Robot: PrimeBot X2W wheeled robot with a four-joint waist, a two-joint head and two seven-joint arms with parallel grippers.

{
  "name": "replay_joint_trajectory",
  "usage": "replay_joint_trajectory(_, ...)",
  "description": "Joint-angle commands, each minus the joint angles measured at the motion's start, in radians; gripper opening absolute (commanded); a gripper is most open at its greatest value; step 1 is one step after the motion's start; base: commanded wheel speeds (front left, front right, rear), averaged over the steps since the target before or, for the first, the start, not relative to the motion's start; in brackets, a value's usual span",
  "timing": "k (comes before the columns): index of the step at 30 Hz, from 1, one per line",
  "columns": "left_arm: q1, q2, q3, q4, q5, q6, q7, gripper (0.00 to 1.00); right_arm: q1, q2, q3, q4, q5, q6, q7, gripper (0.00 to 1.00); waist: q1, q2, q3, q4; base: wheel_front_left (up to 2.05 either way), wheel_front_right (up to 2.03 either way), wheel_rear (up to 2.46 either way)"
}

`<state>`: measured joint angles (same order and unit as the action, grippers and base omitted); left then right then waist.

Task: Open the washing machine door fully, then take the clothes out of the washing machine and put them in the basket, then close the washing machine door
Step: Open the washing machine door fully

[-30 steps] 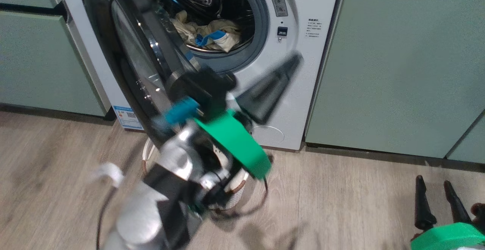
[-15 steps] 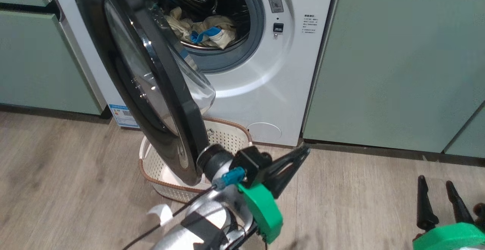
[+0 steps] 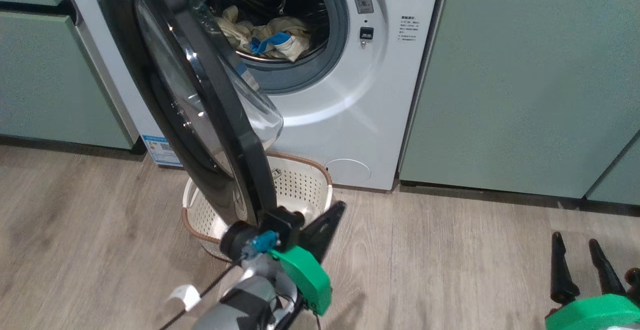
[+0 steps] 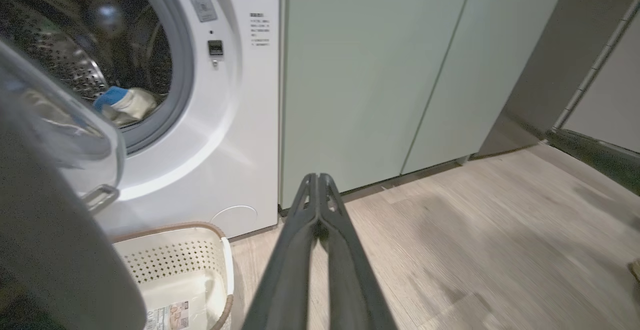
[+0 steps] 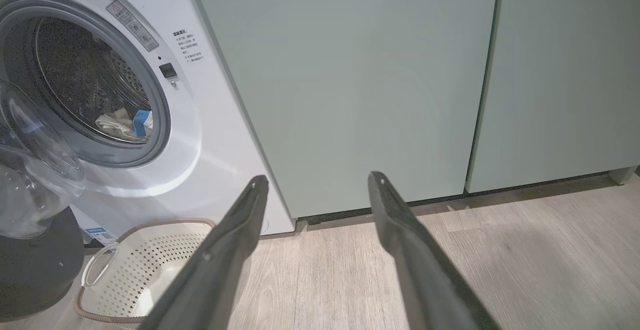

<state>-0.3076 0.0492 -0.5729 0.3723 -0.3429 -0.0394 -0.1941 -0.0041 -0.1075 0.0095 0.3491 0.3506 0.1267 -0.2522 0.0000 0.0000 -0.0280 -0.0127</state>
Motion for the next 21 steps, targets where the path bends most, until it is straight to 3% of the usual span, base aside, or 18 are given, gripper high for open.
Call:
replay_joint_trajectory(1,-0.063,0.003,0.051,-0.015,-0.014,0.014,-0.021,0.0,-0.034,-0.022,0.024,-0.028,0.0,0.004,-0.01,1.0,0.0,0.0,0.002,-0.001,0.0,0.0,0.0)
replay_joint_trajectory(21,-0.131,0.006,0.178,0.063,-0.041,0.085,-0.067,0.0,-0.031,-0.024,0.022,-0.03,-0.002,0.004,-0.01,1.0,0.0,0.0,0.021,0.014,0.0,0.0,0.0)
